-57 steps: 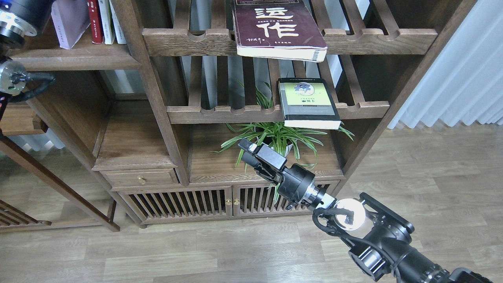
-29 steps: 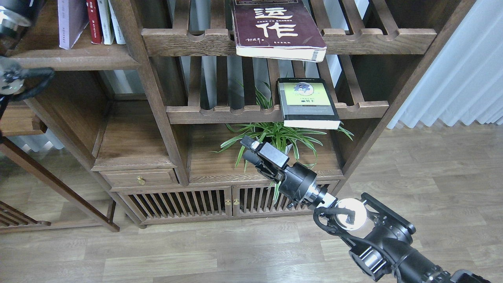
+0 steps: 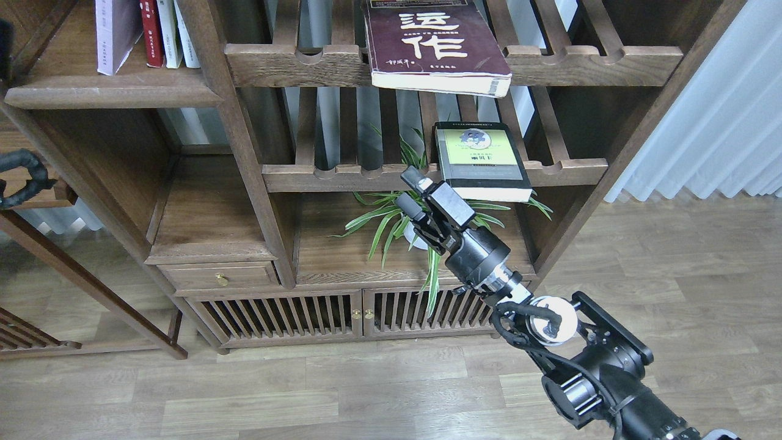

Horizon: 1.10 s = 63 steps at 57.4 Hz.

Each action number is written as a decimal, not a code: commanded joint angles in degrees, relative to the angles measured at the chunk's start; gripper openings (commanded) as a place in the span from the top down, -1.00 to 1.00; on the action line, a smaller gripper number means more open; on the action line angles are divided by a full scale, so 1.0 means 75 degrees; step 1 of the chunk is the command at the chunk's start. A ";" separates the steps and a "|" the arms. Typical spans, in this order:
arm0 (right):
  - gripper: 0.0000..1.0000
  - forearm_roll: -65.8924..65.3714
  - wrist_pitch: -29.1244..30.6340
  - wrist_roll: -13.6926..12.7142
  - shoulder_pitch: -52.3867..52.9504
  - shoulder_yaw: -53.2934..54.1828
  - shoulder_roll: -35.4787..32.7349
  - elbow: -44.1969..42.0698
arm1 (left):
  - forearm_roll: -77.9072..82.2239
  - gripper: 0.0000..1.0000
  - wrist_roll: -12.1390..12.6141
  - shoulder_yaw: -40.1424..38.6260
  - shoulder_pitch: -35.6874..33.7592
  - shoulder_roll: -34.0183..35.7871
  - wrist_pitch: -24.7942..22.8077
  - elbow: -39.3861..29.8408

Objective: Organize books on shelf
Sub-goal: 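Reach the right gripper to the green-covered book's top edge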

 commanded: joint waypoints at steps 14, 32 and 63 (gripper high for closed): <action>-0.96 -0.0012 -0.0135 0.1393 -0.0024 -0.0002 0.0013 -0.0071 | -0.0564 -0.32 -0.0005 -0.0023 0.1462 -0.1393 -0.0013 -0.0467; -0.97 -0.0024 -0.0358 0.1534 -0.0188 -0.0061 0.0013 -0.0199 | -0.0564 -0.34 0.0183 0.0188 0.2692 -0.2342 -0.0013 -0.0526; -0.97 -0.0035 -0.1624 0.1604 0.0444 -0.0002 0.0106 -0.1605 | -0.0529 -0.34 0.0956 0.0458 0.3326 -0.3456 -0.0013 -0.0397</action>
